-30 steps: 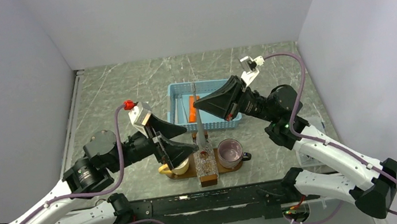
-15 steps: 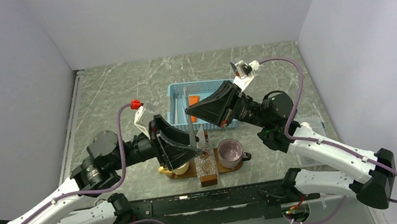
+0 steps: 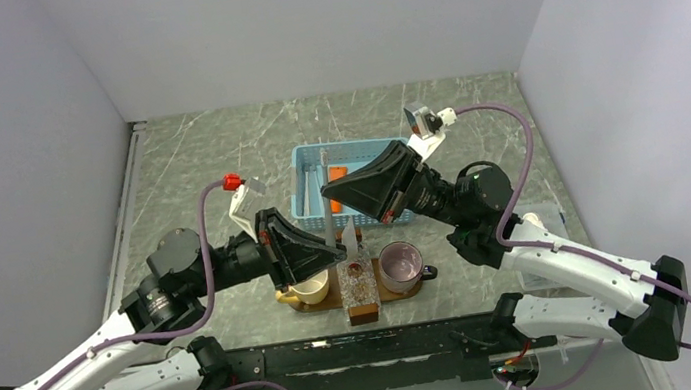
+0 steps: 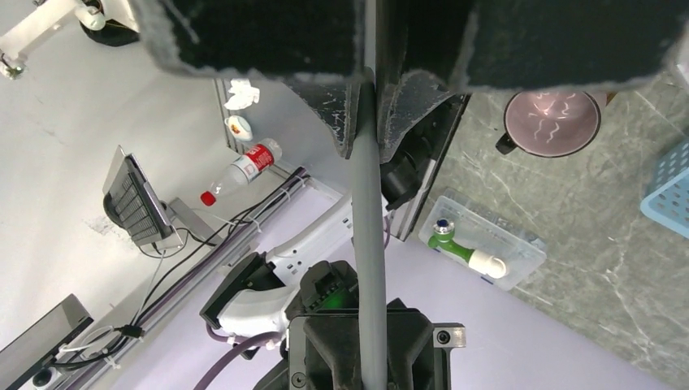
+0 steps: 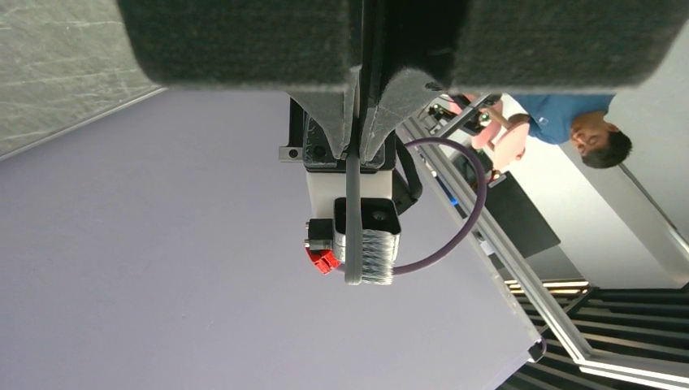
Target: Prepare toiletry sets of a toothbrush and toothpaste on the tray
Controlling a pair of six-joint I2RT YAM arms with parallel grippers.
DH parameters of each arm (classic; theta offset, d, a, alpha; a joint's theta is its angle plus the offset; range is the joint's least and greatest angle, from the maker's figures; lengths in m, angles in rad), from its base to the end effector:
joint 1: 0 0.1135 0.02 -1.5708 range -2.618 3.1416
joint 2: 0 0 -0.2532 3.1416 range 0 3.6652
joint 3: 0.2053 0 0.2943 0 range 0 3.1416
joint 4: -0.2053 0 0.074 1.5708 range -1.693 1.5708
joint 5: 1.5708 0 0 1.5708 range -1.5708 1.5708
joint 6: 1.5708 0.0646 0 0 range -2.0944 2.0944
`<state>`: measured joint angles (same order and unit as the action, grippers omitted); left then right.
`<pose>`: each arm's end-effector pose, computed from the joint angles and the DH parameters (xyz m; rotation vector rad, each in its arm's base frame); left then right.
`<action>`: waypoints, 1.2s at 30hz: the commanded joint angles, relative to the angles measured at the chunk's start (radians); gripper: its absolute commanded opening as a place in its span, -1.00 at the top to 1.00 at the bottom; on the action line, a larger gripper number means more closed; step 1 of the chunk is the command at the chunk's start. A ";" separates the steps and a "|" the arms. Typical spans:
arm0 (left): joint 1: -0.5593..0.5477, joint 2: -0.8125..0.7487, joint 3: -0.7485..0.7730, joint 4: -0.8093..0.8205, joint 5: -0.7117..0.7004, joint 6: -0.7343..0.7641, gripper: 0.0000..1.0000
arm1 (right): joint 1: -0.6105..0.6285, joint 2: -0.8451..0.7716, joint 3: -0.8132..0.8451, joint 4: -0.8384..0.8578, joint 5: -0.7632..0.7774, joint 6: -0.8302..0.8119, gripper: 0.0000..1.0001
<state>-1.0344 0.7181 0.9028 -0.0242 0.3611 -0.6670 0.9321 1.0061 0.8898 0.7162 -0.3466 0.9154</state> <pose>0.1001 -0.2130 0.4135 0.6329 1.5181 -1.6139 0.1546 0.2450 0.4296 -0.3847 1.1277 1.8296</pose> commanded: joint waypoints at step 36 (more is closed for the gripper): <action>-0.035 0.066 0.172 -0.872 -0.501 0.452 1.00 | -0.016 -0.014 0.351 -1.116 0.194 -0.385 -0.53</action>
<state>-1.0447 0.7799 1.0420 -0.8516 -0.0940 -0.2882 0.9283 0.9527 1.1809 -0.3099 -0.1612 0.5385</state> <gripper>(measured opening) 0.064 0.761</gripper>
